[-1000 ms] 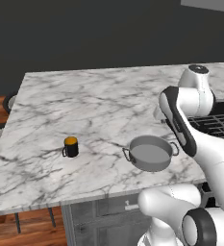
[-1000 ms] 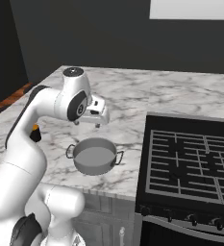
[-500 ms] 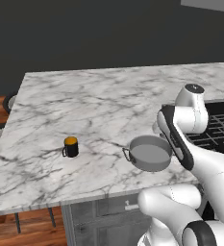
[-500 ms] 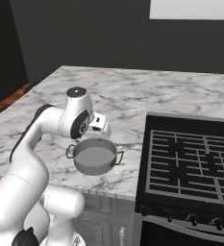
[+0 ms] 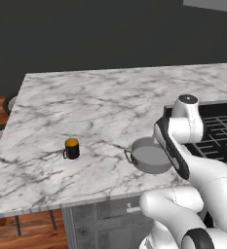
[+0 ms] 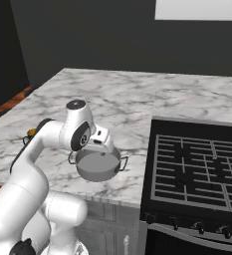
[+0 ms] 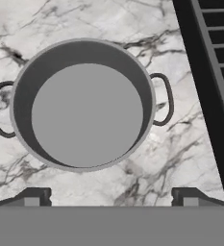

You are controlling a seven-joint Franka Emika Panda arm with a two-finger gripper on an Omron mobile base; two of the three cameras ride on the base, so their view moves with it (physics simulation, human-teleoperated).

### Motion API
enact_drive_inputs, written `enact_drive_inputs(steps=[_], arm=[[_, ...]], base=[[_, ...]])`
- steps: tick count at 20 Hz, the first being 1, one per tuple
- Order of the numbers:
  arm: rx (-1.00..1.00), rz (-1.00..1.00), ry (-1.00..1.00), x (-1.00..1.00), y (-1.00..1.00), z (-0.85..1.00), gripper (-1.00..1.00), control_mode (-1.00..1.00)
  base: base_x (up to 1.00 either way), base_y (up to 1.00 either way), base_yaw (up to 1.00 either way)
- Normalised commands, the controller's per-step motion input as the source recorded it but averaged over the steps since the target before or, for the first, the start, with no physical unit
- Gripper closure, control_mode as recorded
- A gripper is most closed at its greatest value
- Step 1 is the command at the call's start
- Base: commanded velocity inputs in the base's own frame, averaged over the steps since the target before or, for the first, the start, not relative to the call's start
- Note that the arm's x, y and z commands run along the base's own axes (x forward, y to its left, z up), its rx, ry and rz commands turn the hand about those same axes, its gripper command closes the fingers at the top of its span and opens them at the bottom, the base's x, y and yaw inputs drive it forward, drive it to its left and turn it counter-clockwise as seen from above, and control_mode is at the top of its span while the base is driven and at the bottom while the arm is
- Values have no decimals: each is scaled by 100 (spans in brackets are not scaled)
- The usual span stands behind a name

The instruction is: Pick the pot and mug and place them in the sink. Then turn on the water.

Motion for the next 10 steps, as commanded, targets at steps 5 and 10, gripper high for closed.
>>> enact_drive_inputs(steps=[5, 10], arm=[[-1, -12, 3, -2, -2, -3, -100, -100], [0, -23, 1, -1, -2, -5, -100, -100]], base=[[0, 0, 0], [0, 0, 0]])
